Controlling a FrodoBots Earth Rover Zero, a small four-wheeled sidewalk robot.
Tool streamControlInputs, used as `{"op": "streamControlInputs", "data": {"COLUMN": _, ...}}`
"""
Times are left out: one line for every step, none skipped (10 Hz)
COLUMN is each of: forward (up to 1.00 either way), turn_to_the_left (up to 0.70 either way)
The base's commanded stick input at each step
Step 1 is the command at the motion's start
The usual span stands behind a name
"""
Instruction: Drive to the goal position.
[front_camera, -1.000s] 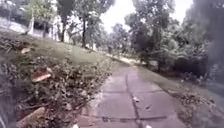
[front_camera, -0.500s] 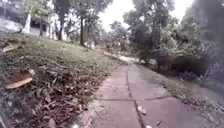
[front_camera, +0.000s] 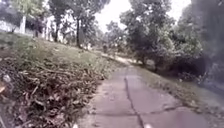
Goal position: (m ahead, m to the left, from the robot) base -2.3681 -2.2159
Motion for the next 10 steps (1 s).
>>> {"op": "streamControlInputs", "data": {"forward": 0.7, "turn_to_the_left": -0.23}}
{"op": "streamControlInputs", "data": {"forward": 0.7, "turn_to_the_left": -0.22}}
{"op": "streamControlInputs", "data": {"forward": 0.7, "turn_to_the_left": -0.02}}
{"op": "streamControlInputs", "data": {"forward": 0.7, "turn_to_the_left": -0.19}}
{"op": "streamControlInputs", "data": {"forward": 0.7, "turn_to_the_left": -0.1}}
{"op": "streamControlInputs", "data": {"forward": 0.7, "turn_to_the_left": 0.0}}
{"op": "streamControlInputs", "data": {"forward": 0.7, "turn_to_the_left": 0.0}}
{"op": "streamControlInputs", "data": {"forward": 0.7, "turn_to_the_left": -0.01}}
{"op": "streamControlInputs", "data": {"forward": 0.7, "turn_to_the_left": -0.05}}
{"op": "streamControlInputs", "data": {"forward": 0.7, "turn_to_the_left": -0.03}}
